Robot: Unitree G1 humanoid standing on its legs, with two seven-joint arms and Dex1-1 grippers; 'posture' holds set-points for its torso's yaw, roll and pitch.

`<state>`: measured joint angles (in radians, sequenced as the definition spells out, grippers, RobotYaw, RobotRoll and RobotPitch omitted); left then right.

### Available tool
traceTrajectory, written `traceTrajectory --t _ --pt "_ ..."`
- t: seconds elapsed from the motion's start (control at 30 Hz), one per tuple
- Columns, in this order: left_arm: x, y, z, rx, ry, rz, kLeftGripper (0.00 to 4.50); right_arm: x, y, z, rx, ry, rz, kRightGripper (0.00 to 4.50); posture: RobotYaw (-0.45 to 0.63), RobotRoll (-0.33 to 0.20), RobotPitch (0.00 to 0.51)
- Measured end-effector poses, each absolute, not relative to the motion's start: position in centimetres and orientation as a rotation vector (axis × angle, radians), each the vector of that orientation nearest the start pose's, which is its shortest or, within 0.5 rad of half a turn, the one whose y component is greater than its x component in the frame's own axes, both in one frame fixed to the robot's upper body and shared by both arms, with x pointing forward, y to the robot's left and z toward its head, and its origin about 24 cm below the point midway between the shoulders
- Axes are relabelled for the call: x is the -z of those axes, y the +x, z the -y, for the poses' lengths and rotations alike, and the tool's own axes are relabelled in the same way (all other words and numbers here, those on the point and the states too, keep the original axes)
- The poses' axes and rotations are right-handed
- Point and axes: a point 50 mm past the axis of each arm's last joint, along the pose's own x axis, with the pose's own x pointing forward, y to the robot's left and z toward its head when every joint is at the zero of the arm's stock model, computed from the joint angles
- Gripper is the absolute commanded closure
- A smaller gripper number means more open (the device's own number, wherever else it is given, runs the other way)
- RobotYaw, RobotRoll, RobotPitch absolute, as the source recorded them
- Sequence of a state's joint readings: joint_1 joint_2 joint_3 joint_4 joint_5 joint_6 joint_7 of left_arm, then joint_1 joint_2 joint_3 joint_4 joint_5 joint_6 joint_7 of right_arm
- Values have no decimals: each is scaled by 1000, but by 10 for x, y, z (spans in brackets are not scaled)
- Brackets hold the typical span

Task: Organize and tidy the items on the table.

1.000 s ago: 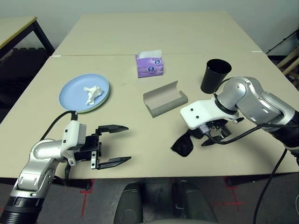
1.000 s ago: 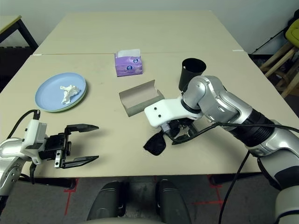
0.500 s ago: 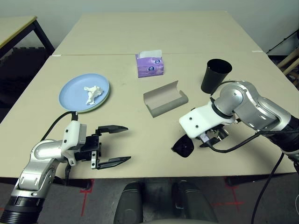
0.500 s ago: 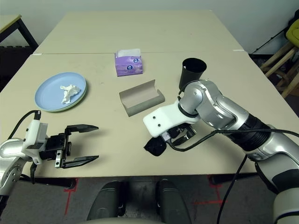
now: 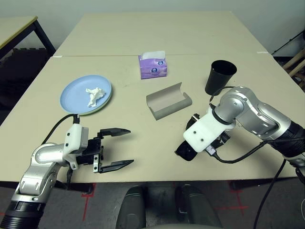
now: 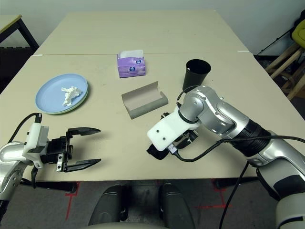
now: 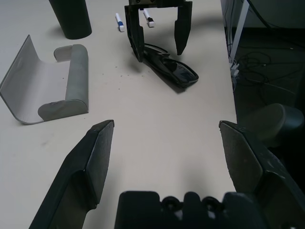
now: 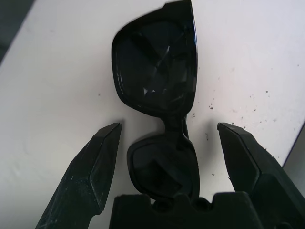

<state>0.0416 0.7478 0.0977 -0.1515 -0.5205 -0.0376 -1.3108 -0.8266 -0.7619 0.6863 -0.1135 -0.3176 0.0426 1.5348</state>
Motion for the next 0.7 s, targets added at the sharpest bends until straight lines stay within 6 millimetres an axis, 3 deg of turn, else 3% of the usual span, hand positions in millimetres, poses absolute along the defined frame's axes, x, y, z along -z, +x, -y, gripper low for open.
traceTrajectory --t 0.7 --pt "-124 213 -224 1313 335 21 0 -151 269 107 -1593 -1652 -319 64 93 0 118"
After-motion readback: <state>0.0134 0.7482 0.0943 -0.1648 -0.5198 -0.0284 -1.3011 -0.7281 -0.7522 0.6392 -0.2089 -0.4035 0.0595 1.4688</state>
